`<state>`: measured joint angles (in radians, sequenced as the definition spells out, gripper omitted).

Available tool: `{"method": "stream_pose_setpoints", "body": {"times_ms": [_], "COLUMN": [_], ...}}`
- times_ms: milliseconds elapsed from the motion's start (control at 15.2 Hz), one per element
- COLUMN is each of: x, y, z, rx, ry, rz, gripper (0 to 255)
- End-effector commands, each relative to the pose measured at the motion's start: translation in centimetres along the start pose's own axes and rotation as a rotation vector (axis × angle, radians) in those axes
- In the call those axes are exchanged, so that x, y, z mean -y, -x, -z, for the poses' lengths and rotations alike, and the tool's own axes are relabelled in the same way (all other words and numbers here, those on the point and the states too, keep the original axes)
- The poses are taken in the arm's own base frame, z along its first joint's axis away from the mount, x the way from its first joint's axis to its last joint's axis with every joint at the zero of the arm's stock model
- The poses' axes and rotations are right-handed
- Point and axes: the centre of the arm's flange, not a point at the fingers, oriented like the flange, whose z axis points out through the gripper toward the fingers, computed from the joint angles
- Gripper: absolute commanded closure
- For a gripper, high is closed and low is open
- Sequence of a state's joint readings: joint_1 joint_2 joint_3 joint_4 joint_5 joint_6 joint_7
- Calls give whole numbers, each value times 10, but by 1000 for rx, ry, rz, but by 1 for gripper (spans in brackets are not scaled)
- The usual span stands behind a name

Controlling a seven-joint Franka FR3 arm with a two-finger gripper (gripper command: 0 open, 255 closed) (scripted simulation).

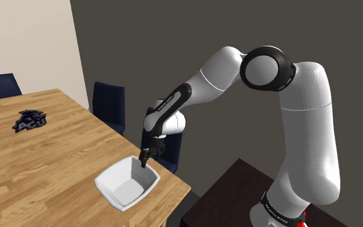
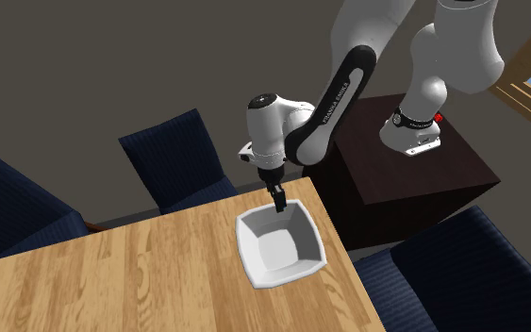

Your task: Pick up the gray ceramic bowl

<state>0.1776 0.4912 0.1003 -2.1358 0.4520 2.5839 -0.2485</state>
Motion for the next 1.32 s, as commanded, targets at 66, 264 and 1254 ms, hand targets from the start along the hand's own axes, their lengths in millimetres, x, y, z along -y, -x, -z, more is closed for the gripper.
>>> {"method": "stream_pose_setpoints", "body": {"times_ms": [66,264,1254], "x": [-4,-7,1], "y": [-1,-1,0], "z": [-16,-24,1], "rx": [-1,-1,-1], "ry": [-1,-1,-1], "rz": [0,0,0], "gripper": [0,0,255]}}
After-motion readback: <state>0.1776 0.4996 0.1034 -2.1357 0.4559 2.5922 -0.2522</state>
